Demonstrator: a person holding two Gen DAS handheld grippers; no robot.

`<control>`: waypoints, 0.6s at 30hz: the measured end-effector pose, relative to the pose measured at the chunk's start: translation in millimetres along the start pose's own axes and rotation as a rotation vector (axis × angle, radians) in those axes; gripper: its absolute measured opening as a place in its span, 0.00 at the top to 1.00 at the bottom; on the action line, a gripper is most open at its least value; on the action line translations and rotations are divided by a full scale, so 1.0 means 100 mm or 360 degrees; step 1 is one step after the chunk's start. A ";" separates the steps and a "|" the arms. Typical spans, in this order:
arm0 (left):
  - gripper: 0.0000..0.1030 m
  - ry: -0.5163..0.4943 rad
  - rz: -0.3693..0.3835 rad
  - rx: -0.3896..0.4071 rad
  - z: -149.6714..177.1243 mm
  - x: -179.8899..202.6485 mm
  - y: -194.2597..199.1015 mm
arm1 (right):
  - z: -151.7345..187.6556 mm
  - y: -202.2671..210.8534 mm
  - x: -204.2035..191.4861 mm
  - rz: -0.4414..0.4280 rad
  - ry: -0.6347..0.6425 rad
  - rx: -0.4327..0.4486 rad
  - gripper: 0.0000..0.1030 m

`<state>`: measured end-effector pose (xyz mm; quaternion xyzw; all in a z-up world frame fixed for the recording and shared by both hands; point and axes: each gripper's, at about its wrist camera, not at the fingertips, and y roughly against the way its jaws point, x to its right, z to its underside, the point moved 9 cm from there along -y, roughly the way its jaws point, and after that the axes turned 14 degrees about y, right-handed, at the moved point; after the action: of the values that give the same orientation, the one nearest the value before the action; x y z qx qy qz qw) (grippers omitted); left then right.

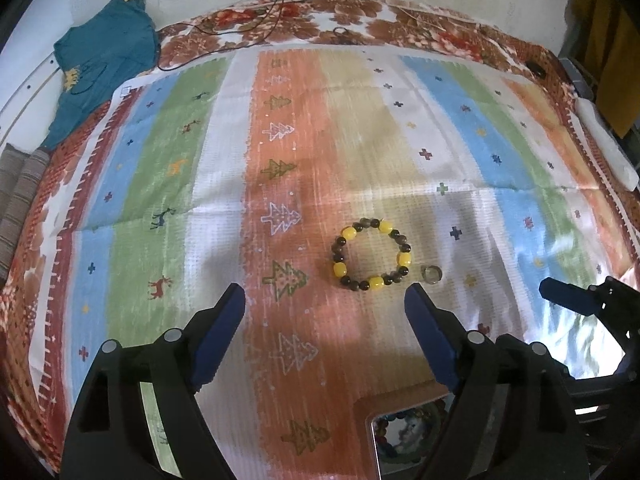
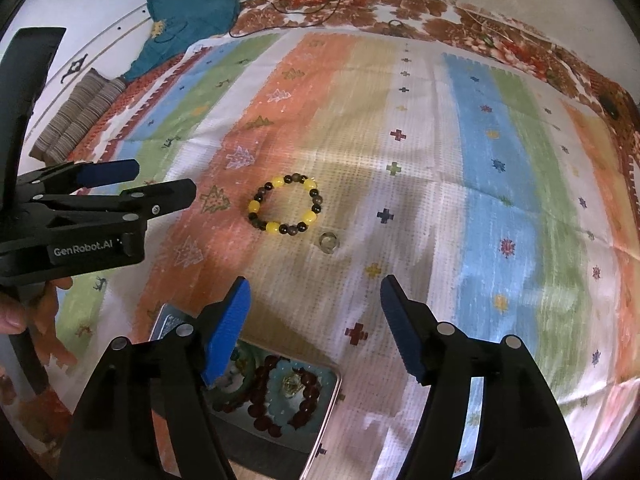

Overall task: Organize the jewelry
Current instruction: 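Move both tools toward the yellow-and-black bead bracelet and remaining ring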

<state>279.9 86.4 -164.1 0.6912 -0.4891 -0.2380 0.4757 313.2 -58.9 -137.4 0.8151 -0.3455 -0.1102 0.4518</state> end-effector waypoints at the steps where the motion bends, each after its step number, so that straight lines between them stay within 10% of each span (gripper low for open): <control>1: 0.21 -0.0006 -0.0005 -0.0002 -0.01 0.00 -0.02 | -0.01 -0.01 0.00 -0.0001 0.0000 -0.0005 0.34; 18: 0.21 0.0034 -0.0006 -0.0141 -0.10 -0.03 -0.52 | -0.05 -0.36 0.04 -0.0069 0.0001 -0.0137 0.32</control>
<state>310.3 96.8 -206.2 0.6728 -0.4718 -0.2530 0.5106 335.7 -45.0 -163.4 0.8022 -0.3225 -0.1345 0.4840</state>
